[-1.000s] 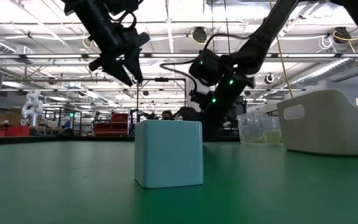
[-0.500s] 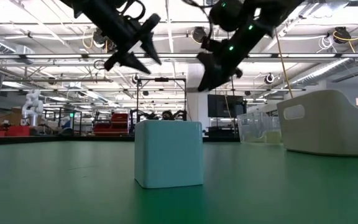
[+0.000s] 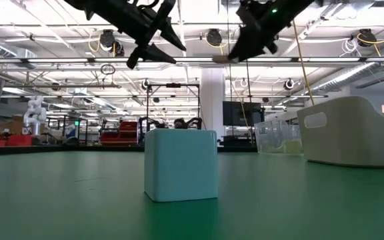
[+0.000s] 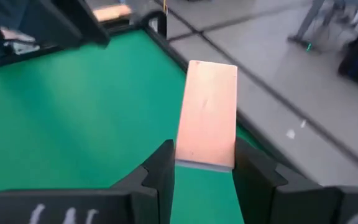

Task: Sort & place blocks by color
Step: Put the pink block into the gray bin

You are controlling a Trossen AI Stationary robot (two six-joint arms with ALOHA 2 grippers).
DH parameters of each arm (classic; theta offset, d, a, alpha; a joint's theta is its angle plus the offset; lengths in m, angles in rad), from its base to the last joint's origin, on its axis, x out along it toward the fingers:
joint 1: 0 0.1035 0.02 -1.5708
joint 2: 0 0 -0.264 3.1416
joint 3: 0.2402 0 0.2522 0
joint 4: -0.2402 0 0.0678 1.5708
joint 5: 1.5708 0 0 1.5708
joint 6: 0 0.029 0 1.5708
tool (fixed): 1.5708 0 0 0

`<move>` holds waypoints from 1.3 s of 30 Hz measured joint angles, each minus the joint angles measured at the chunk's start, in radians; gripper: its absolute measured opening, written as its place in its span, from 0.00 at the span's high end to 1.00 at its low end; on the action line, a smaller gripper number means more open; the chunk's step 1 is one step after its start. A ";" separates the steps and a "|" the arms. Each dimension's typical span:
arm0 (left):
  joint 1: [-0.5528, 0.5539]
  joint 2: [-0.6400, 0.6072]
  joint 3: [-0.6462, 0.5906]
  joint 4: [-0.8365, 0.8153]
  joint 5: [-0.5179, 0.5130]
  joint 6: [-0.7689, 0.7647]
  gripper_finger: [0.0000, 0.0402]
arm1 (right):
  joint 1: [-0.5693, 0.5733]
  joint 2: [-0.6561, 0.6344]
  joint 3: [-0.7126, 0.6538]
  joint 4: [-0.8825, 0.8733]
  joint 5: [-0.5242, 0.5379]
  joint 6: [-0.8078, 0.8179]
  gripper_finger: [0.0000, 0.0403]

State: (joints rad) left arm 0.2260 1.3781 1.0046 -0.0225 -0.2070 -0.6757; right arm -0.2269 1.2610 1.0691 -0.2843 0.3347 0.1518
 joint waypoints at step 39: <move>-0.359 0.001 0.000 -0.207 0.186 -0.097 0.52 | 0.552 -0.196 -0.200 -0.730 -0.514 0.856 0.44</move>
State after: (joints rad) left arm -0.1332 1.3794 1.0045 -0.2292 -0.0206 -0.7730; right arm 0.3252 1.0649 0.8688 -1.0143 -0.1795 1.0081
